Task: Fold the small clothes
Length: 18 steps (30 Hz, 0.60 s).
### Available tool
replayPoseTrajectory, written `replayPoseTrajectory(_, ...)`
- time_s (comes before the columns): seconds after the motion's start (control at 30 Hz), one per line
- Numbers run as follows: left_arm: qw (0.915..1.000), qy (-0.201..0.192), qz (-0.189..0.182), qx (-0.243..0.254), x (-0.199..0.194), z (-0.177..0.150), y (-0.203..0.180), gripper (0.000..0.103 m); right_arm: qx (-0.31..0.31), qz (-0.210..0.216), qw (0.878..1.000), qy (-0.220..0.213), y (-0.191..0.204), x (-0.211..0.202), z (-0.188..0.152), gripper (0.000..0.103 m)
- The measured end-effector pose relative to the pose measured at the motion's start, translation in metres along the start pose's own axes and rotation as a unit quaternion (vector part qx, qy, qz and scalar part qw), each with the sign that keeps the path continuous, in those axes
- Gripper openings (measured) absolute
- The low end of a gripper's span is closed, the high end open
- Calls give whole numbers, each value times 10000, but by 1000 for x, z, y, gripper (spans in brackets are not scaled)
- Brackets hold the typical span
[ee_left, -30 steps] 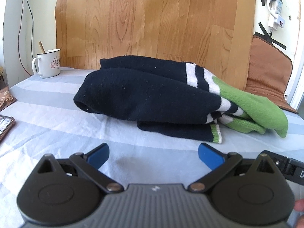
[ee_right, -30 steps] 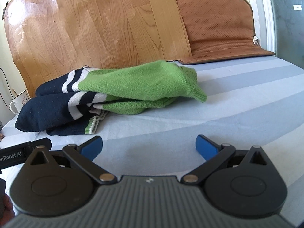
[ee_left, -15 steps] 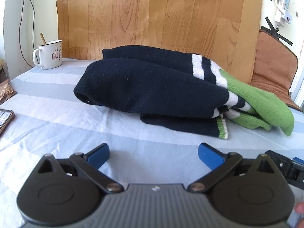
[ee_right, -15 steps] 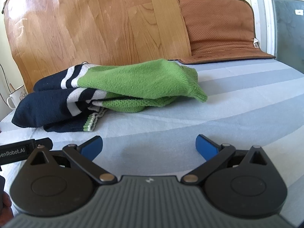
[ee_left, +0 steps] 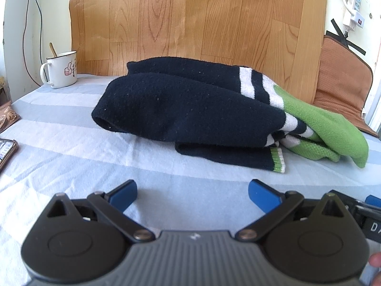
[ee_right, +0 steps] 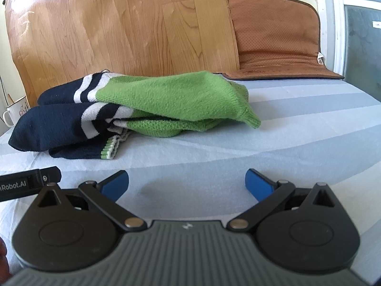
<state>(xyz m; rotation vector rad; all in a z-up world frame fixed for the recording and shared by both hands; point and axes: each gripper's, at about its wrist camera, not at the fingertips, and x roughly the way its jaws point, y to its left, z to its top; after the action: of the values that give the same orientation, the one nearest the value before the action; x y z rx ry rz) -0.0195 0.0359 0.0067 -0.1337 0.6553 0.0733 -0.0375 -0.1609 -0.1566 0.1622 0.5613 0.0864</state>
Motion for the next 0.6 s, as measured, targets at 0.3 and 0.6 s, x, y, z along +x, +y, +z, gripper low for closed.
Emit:
replayPoseTrajectory(0.3,9999,-119,84,56,-5,-1,0,103,-213,-145,9996,84,6,2,-1,103)
replayPoseTrajectory(0.6,9997,-125,117,145,-7,1,0,103,-505,-363,9977,262,18,2,-4,103)
